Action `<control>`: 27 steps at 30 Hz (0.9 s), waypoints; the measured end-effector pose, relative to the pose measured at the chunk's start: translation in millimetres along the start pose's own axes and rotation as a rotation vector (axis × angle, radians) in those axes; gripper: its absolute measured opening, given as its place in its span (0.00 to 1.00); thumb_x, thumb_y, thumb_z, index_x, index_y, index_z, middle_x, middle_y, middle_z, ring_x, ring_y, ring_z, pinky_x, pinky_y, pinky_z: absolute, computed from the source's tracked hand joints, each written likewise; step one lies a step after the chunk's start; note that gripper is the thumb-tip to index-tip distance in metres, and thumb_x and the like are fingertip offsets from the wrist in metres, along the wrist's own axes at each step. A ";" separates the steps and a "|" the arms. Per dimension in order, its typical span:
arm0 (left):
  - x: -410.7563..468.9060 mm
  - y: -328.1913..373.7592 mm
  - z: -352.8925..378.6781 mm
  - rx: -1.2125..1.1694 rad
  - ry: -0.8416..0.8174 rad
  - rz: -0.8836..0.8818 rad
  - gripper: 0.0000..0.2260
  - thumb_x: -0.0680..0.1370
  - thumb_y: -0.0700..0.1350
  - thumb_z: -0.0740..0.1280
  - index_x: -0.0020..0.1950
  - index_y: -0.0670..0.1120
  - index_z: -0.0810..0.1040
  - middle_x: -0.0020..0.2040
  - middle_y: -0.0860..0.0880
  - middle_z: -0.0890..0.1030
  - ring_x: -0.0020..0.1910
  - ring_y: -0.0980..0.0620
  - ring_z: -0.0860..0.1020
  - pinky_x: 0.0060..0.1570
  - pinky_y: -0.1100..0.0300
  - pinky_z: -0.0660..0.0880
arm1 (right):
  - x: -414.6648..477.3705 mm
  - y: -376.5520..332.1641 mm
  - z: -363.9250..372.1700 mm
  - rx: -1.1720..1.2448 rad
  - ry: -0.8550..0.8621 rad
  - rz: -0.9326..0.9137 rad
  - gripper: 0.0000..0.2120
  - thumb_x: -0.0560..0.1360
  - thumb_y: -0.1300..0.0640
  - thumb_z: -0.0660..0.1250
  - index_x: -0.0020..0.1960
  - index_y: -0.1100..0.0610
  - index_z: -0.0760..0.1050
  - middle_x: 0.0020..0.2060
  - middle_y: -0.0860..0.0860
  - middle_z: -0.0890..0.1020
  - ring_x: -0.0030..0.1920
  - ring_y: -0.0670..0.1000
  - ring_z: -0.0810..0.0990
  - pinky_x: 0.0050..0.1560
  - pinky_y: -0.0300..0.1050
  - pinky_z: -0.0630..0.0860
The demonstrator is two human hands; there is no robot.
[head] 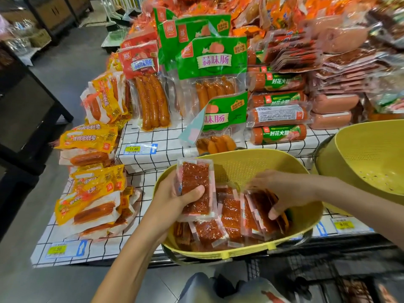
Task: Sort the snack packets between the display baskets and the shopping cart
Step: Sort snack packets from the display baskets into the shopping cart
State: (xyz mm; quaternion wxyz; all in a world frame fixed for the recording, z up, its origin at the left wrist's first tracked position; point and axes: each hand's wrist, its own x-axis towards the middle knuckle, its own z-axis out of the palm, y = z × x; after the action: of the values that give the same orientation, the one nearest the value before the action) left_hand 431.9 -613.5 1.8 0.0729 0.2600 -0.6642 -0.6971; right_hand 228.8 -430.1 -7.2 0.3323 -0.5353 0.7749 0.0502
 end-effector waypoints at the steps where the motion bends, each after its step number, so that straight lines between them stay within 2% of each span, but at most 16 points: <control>1: 0.0 0.7 1.3 -0.012 -0.007 -0.002 0.21 0.68 0.44 0.73 0.60 0.49 0.76 0.53 0.49 0.84 0.53 0.49 0.82 0.55 0.43 0.78 | -0.7 1.3 4.7 -0.053 -0.024 0.039 0.35 0.69 0.49 0.74 0.70 0.45 0.61 0.63 0.45 0.70 0.64 0.48 0.67 0.64 0.48 0.69; 2: 0.4 1.4 3.4 -0.021 -0.013 -0.001 0.21 0.68 0.44 0.73 0.60 0.48 0.76 0.52 0.49 0.84 0.53 0.49 0.82 0.56 0.43 0.77 | 1.2 0.8 7.7 -0.076 0.014 0.045 0.34 0.68 0.48 0.75 0.68 0.46 0.62 0.62 0.45 0.71 0.63 0.48 0.67 0.63 0.47 0.68; 4: 0.6 2.4 7.3 -0.020 -0.024 -0.004 0.20 0.68 0.43 0.73 0.59 0.47 0.76 0.52 0.49 0.84 0.52 0.49 0.83 0.56 0.45 0.77 | 7.0 -3.2 10.2 -0.111 0.156 -0.009 0.24 0.67 0.47 0.75 0.57 0.47 0.68 0.56 0.44 0.75 0.59 0.47 0.69 0.57 0.42 0.66; 6: 1.2 1.9 9.0 -0.014 -0.030 -0.012 0.20 0.67 0.43 0.73 0.59 0.48 0.77 0.52 0.48 0.84 0.52 0.49 0.83 0.56 0.46 0.78 | 8.7 -5.3 8.8 -0.054 0.240 -0.034 0.16 0.67 0.48 0.75 0.47 0.48 0.69 0.51 0.43 0.76 0.54 0.46 0.68 0.51 0.37 0.61; 7: 1.5 1.4 8.7 -0.012 -0.028 -0.017 0.20 0.67 0.43 0.73 0.59 0.48 0.77 0.52 0.48 0.84 0.52 0.49 0.83 0.55 0.46 0.78 | 7.7 -4.6 7.3 0.025 0.258 -0.043 0.14 0.68 0.51 0.74 0.44 0.48 0.69 0.50 0.43 0.76 0.54 0.46 0.67 0.51 0.36 0.61; 9: 2.9 0.0 7.2 -0.015 -0.015 -0.026 0.19 0.69 0.43 0.73 0.59 0.48 0.77 0.52 0.49 0.85 0.52 0.49 0.83 0.54 0.47 0.79 | 3.0 -3.8 1.4 0.215 0.283 -0.096 0.13 0.70 0.57 0.72 0.40 0.46 0.68 0.47 0.44 0.78 0.53 0.47 0.72 0.52 0.40 0.71; 11: 3.9 -0.9 6.8 -0.028 0.006 -0.037 0.17 0.72 0.41 0.71 0.60 0.48 0.76 0.52 0.49 0.84 0.53 0.48 0.82 0.52 0.47 0.80 | -1.2 -4.4 -8.7 0.387 0.344 -0.173 0.13 0.70 0.62 0.72 0.40 0.47 0.71 0.43 0.45 0.79 0.48 0.46 0.77 0.46 0.40 0.76; 13: 4.7 -1.8 7.0 -0.024 0.028 -0.046 0.16 0.75 0.40 0.69 0.61 0.48 0.76 0.54 0.49 0.84 0.55 0.48 0.82 0.54 0.45 0.79 | -5.1 -8.8 -21.9 0.614 0.375 -0.199 0.07 0.70 0.64 0.72 0.43 0.54 0.78 0.41 0.47 0.81 0.44 0.46 0.80 0.42 0.38 0.77; 15: 4.6 -1.7 8.6 -0.014 0.039 -0.047 0.15 0.76 0.40 0.67 0.63 0.48 0.75 0.56 0.48 0.83 0.56 0.48 0.81 0.58 0.42 0.76 | -7.7 -15.3 -35.6 0.764 0.407 -0.251 0.05 0.71 0.64 0.72 0.47 0.63 0.80 0.43 0.51 0.84 0.46 0.48 0.82 0.43 0.36 0.78; 18: 2.8 0.9 14.0 -0.074 -0.081 -0.053 0.15 0.78 0.47 0.63 0.65 0.48 0.73 0.57 0.48 0.83 0.57 0.49 0.81 0.57 0.47 0.77 | -3.6 -37.2 -47.4 0.874 0.442 -0.302 0.09 0.68 0.59 0.75 0.46 0.61 0.82 0.42 0.49 0.85 0.44 0.46 0.83 0.45 0.36 0.79; 21: -0.1 5.0 21.5 -0.036 -0.187 -0.036 0.19 0.73 0.56 0.64 0.62 0.52 0.75 0.55 0.50 0.84 0.54 0.52 0.82 0.49 0.57 0.80 | 14.1 -69.1 -41.1 0.752 0.622 -0.211 0.08 0.65 0.54 0.78 0.41 0.48 0.80 0.35 0.44 0.83 0.37 0.38 0.79 0.41 0.34 0.79; 23: -0.4 3.9 20.3 0.036 -0.114 0.019 0.20 0.69 0.52 0.70 0.60 0.51 0.75 0.53 0.49 0.84 0.52 0.51 0.83 0.49 0.54 0.80 | 24.3 -77.3 -34.1 0.665 0.775 -0.218 0.09 0.65 0.51 0.77 0.40 0.46 0.78 0.33 0.44 0.80 0.34 0.38 0.76 0.36 0.31 0.75; 24: -0.8 3.5 17.1 0.032 -0.061 0.027 0.21 0.68 0.49 0.71 0.60 0.51 0.75 0.52 0.49 0.84 0.51 0.50 0.83 0.47 0.52 0.81 | 26.2 -74.2 -31.7 0.661 0.797 -0.218 0.07 0.67 0.50 0.75 0.41 0.48 0.77 0.33 0.45 0.79 0.33 0.39 0.75 0.34 0.31 0.74; 25: -1.8 3.6 12.2 0.004 -0.005 0.021 0.20 0.68 0.47 0.72 0.60 0.50 0.75 0.52 0.48 0.84 0.49 0.50 0.84 0.43 0.52 0.81 | 25.8 -66.3 -28.2 0.642 0.773 -0.197 0.06 0.70 0.49 0.72 0.42 0.49 0.77 0.34 0.45 0.77 0.33 0.40 0.74 0.32 0.31 0.72; 27: -3.1 3.2 -0.9 -0.062 0.090 0.015 0.19 0.69 0.47 0.71 0.59 0.50 0.76 0.50 0.49 0.85 0.46 0.50 0.84 0.36 0.55 0.81 | 24.3 -46.3 -15.5 0.498 0.559 -0.101 0.09 0.72 0.45 0.69 0.45 0.50 0.75 0.37 0.43 0.75 0.37 0.41 0.73 0.34 0.30 0.70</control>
State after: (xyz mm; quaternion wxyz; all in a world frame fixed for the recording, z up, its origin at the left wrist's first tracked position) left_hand 434.2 -613.3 5.7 0.1159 0.2838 -0.6401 -0.7044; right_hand 256.6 -475.7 3.9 0.2301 -0.4686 0.7969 -0.3040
